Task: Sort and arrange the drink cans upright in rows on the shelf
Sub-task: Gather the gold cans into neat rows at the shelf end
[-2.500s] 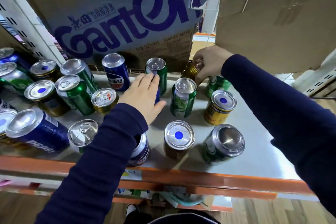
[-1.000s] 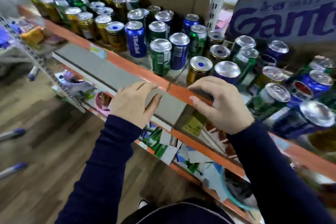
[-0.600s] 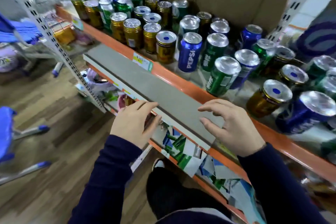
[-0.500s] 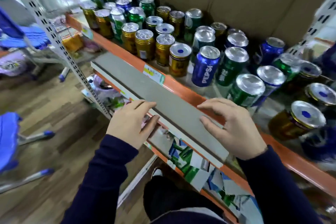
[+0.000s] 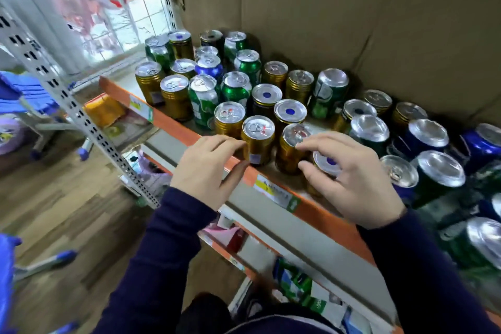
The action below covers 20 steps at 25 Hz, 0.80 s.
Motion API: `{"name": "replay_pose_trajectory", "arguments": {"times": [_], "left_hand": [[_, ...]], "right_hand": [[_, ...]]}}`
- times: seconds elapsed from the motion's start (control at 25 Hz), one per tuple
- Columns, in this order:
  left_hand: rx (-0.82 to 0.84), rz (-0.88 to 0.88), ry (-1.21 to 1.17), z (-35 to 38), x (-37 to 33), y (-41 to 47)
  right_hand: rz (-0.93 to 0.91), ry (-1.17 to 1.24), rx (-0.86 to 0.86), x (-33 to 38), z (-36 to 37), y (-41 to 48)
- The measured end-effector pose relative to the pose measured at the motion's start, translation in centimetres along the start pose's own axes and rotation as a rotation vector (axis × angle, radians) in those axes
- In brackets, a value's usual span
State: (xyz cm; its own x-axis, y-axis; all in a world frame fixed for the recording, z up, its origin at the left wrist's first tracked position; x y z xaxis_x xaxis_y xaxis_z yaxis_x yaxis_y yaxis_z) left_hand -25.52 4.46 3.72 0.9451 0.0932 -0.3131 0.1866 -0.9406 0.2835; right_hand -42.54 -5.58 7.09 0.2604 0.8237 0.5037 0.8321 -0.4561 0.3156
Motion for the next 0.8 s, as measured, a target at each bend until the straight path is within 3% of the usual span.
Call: {"name": "replay_pose_trajectory", "arguments": {"times": [0.52,0.8], "left_hand": [[0.004,0.495,-0.162,-3.4,10.4,10.0],[0.039,0.524,-0.16,-3.1,12.8,12.1]], "right_hand": [[0.389,-0.174,-0.124,2.3,6.1,9.4],[0.5,-0.23,-0.135,2.6,6.8,10.5]]}}
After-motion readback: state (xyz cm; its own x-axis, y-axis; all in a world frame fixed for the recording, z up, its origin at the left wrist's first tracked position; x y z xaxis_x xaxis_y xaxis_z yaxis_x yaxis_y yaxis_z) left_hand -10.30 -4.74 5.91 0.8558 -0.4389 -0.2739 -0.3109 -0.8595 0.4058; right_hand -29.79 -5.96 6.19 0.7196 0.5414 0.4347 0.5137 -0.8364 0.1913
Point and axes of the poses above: each hand's wrist, its own y-axis towards the middle knuckle, its own z-axis out of the palm, x = y × z, the point moved 7 cm from there along y, towards the middle knuckle, and after that the axes turned 11 degrees about x, right-handed, at the moved point
